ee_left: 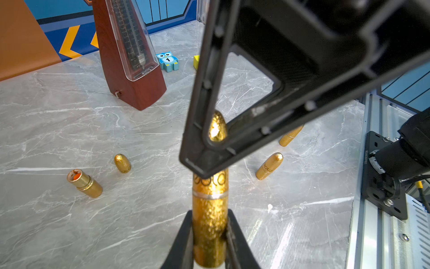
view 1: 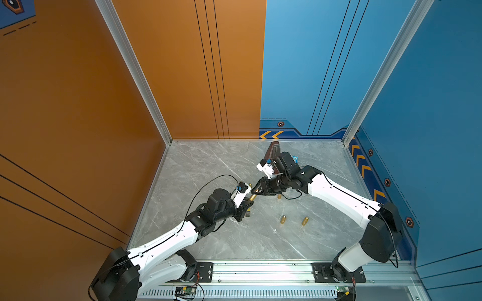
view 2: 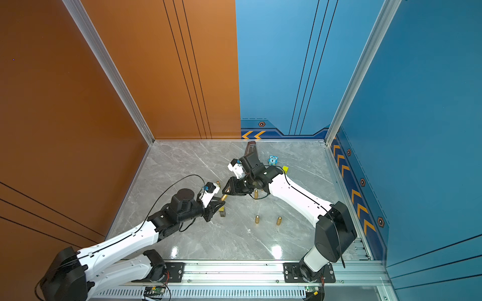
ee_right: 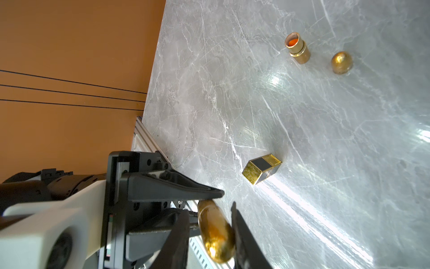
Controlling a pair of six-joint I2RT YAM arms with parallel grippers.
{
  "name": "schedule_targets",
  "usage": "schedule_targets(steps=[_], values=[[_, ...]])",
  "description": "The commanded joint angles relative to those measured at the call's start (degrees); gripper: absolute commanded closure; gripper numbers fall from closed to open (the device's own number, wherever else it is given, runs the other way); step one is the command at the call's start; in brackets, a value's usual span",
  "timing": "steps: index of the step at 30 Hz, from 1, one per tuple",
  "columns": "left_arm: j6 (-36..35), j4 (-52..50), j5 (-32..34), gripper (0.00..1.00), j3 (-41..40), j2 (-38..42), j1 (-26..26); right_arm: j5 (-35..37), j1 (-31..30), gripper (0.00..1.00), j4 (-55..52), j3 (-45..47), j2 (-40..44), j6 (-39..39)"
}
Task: Open the lipstick cap
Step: Open the cover of the lipstick.
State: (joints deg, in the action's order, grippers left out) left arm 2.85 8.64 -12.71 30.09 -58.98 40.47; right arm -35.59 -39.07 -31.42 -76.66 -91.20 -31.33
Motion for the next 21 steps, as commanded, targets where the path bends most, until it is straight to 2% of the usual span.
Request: schedule_targets(steps=[1, 4, 8, 21], values=[[0.4, -1.0, 0.5, 1.0, 1.6, 0.8, 0.4, -0.2, -0.3, 0.73, 1.6, 0.1, -0.9, 0.6], [0.4, -1.0, 0.9, 1.0, 1.6, 0.8, 0.5, -0.2, -0.2, 0.8, 1.6, 0.2, -0.9, 0.5], [0.8, -1.0, 2.7, 1.0, 1.3, 0.9, 0.5, 0.0, 0.0, 0.83, 1.6, 0.6, -0.3, 0.7], [1.7, -7.5, 5.9, 1.0, 0.6, 1.9, 0.7, 2.4, 2.9, 0.84, 1.4, 0.6, 1.7, 0.9]])
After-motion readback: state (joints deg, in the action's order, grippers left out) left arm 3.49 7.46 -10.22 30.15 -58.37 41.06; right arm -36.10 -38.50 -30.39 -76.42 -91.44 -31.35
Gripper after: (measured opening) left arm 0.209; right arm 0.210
